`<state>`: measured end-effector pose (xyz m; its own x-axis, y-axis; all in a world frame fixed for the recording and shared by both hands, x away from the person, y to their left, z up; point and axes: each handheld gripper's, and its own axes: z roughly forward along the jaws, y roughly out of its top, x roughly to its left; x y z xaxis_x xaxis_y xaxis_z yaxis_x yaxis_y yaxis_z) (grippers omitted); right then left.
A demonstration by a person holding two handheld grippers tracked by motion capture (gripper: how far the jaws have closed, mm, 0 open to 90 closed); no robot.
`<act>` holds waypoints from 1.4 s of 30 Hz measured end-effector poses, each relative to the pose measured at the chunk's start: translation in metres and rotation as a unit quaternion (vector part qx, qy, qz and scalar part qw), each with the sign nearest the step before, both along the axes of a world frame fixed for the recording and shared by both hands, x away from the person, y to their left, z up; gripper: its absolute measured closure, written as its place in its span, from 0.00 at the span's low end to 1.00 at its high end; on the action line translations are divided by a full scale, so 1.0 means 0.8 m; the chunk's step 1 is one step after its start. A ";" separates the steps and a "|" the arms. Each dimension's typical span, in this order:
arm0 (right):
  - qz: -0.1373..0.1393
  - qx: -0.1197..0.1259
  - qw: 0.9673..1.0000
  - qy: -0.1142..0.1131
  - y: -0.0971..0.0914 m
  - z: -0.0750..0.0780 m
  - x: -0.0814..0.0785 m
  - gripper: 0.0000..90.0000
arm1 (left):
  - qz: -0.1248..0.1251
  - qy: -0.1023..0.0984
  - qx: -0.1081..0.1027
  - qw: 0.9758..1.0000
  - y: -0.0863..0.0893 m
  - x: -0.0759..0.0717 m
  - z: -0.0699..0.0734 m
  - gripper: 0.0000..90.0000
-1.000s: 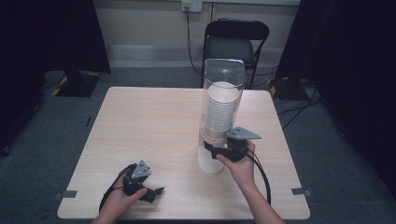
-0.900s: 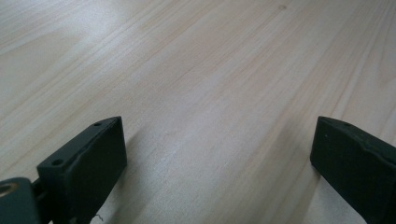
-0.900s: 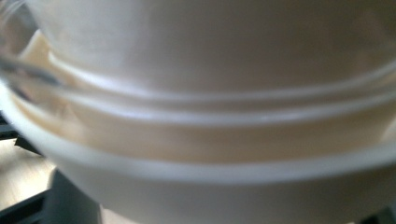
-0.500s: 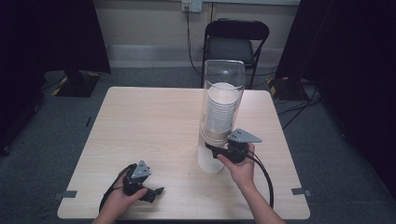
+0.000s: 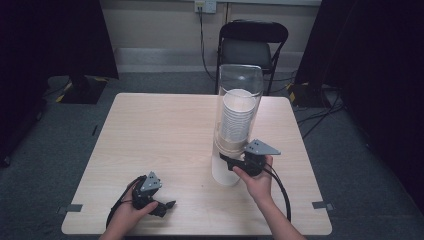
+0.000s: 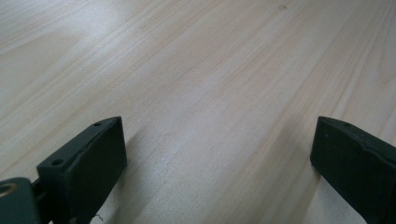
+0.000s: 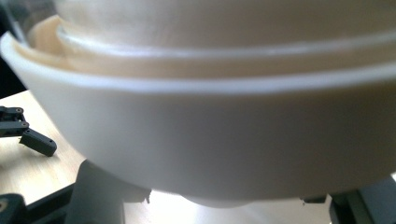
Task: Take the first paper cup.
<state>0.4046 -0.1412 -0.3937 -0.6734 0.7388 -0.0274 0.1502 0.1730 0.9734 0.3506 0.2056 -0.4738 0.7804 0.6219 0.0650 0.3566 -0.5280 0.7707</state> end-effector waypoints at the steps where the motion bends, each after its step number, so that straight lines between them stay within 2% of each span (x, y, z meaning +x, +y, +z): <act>1: -0.001 -0.001 1.000 0.000 0.000 0.000 0.000 0.40 | 0.000 0.000 0.000 1.000 0.000 0.000 0.000 0.03; 14: 0.001 0.001 1.000 -0.004 -0.001 -0.003 0.000 0.40 | 0.000 0.000 0.000 1.000 0.000 0.000 0.000 0.03; 20: 0.003 -0.012 1.000 0.005 -0.001 -0.006 0.002 0.41 | 0.000 0.000 0.001 1.000 0.000 0.000 0.000 0.03; 21: 0.001 -0.037 0.999 0.028 -0.001 -0.017 0.005 0.41 | 0.000 0.000 0.001 1.000 0.000 0.000 0.000 0.03; 22: 0.001 -0.044 0.997 0.058 -0.004 -0.038 0.007 0.41 | 0.000 0.000 0.001 1.000 0.000 0.000 0.000 0.03; 23: -0.005 -0.072 0.993 0.095 -0.008 -0.067 0.009 0.41 | -0.001 0.000 0.001 1.000 0.000 0.000 0.000 0.03; 24: -0.009 -0.100 0.989 0.106 -0.010 -0.078 0.010 0.41 | 0.000 0.000 0.002 1.000 -0.001 0.000 0.000 0.03; 25: -0.009 -0.096 0.991 0.091 -0.011 -0.067 0.008 0.41 | -0.003 0.003 0.006 1.000 -0.002 0.001 0.000 0.02; 26: -0.006 -0.078 0.994 0.074 -0.014 -0.045 0.008 0.41 | -0.001 0.005 0.003 1.000 -0.003 0.001 0.000 0.00; 27: -0.007 -0.097 0.993 0.064 -0.013 -0.034 0.009 0.41 | -0.001 0.005 0.002 1.000 -0.003 0.001 -0.001 0.00; 28: -0.001 -0.095 0.993 0.074 -0.013 -0.031 0.010 0.40 | -0.004 0.002 0.007 1.000 -0.002 0.002 0.000 0.00; 29: 0.006 -0.090 0.992 0.088 -0.015 -0.031 0.012 0.40 | -0.001 0.003 0.003 1.000 -0.003 0.001 0.000 0.00; 30: 0.009 -0.093 0.991 0.093 -0.016 -0.034 0.013 0.40 | -0.004 0.003 0.008 1.000 -0.002 0.001 0.000 0.00; 31: 0.011 -0.106 0.989 0.101 -0.019 -0.040 0.013 0.40 | -0.001 0.003 0.003 1.000 -0.003 0.001 0.000 0.00; 32: 0.015 -0.114 0.987 0.108 -0.020 -0.044 0.014 0.40 | -0.003 0.003 0.007 1.000 -0.002 0.001 0.000 0.00; 33: 0.013 -0.123 0.986 0.111 -0.023 -0.049 0.013 0.40 | -0.001 0.003 0.003 1.000 -0.003 0.001 0.000 0.00; 34: 0.013 -0.134 0.985 0.108 -0.025 -0.053 0.012 0.40 | -0.003 0.003 0.007 1.000 -0.002 0.001 0.000 0.00; 35: 0.014 -0.133 0.985 0.109 -0.029 -0.057 0.010 0.40 | 0.000 0.003 0.001 1.000 -0.003 0.001 -0.001 0.00; 36: 0.013 -0.128 0.985 0.117 -0.035 -0.061 0.007 0.40 | -0.003 0.002 0.008 1.000 -0.002 0.001 0.000 0.00; 38: 0.010 -0.138 0.983 0.122 -0.043 -0.064 0.004 0.40 | -0.002 0.003 0.005 1.000 -0.003 0.001 0.000 0.00; 40: 0.009 -0.136 0.982 0.128 -0.054 -0.066 0.001 0.40 | -0.002 0.003 0.005 1.000 -0.003 0.001 0.000 0.00; 42: 0.009 -0.141 0.982 0.124 -0.061 -0.065 -0.002 0.39 | -0.002 0.003 0.005 1.000 -0.003 0.001 0.000 0.00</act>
